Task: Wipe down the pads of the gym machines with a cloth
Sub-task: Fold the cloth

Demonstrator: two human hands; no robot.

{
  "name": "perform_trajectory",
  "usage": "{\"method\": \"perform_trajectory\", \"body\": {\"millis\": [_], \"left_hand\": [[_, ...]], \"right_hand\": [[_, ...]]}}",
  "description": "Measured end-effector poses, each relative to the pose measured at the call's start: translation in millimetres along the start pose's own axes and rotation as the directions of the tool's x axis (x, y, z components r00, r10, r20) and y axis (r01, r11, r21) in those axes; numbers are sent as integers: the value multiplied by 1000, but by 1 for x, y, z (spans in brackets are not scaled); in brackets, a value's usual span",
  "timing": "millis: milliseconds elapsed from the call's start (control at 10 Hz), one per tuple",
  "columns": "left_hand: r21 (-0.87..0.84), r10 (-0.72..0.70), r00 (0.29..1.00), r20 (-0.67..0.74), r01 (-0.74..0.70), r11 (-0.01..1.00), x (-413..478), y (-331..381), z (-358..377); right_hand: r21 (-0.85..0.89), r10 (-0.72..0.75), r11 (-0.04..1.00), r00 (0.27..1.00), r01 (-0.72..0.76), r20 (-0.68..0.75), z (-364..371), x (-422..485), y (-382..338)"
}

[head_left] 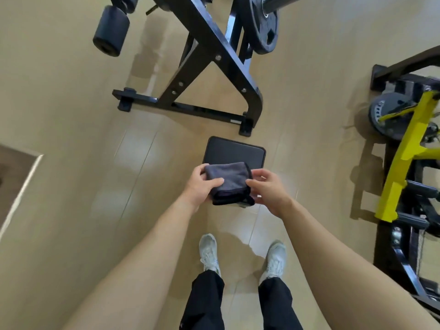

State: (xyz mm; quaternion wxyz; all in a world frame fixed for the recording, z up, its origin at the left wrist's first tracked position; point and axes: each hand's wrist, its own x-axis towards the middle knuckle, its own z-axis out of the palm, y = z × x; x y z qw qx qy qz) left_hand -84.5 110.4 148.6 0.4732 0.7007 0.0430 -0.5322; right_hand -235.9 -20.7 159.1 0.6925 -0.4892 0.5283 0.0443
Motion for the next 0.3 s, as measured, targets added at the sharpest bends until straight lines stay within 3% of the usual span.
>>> {"method": "perform_trajectory", "body": {"millis": [200, 300], "left_hand": [[93, 32, 999, 19, -33, 995, 74, -40, 5], [222, 94, 977, -192, -50, 974, 95, -41, 7]], "right_hand": [[-9, 12, 1000, 993, -13, -118, 8, 74, 43], [0, 80, 997, 971, -82, -224, 8, 103, 59]]}}
